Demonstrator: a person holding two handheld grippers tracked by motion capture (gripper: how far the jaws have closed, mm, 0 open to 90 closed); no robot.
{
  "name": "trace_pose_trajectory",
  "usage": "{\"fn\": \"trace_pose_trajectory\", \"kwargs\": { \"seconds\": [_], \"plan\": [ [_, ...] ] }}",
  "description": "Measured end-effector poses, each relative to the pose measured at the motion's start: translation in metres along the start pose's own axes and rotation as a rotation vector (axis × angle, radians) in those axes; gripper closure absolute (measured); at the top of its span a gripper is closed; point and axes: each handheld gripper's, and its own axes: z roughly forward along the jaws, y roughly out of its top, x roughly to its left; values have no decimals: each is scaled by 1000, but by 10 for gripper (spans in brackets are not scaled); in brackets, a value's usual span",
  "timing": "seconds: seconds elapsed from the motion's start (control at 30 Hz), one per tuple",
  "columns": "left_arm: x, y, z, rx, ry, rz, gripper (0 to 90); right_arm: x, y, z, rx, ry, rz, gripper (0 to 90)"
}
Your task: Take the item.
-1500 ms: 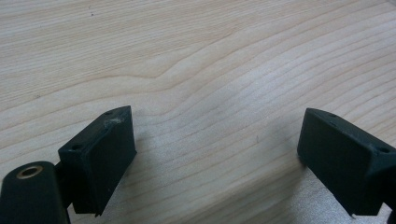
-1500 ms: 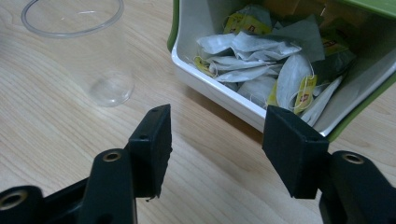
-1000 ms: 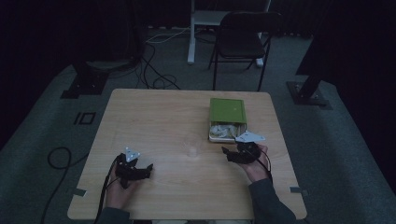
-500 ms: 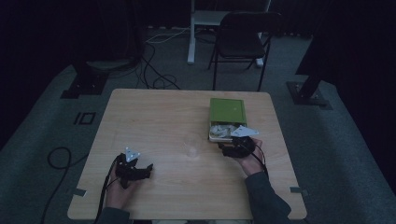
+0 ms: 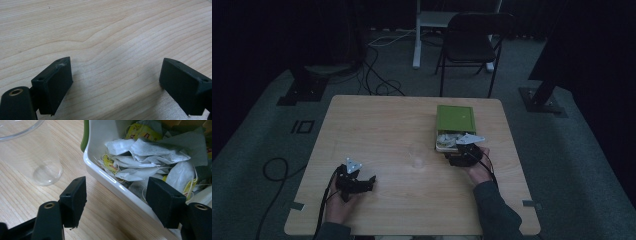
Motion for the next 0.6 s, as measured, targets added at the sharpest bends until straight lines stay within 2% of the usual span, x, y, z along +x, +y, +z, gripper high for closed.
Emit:
{"fn": "trace_pose_trajectory", "kwargs": {
  "seconds": [0.33,0.6],
  "plan": [
    [0,0,0,0,0,0,120,-3,0,-1,-2,12,-1,370],
    [0,0,0,-2,0,0,120,1,-5,-10,6,30,-37,408]
  ]
}}
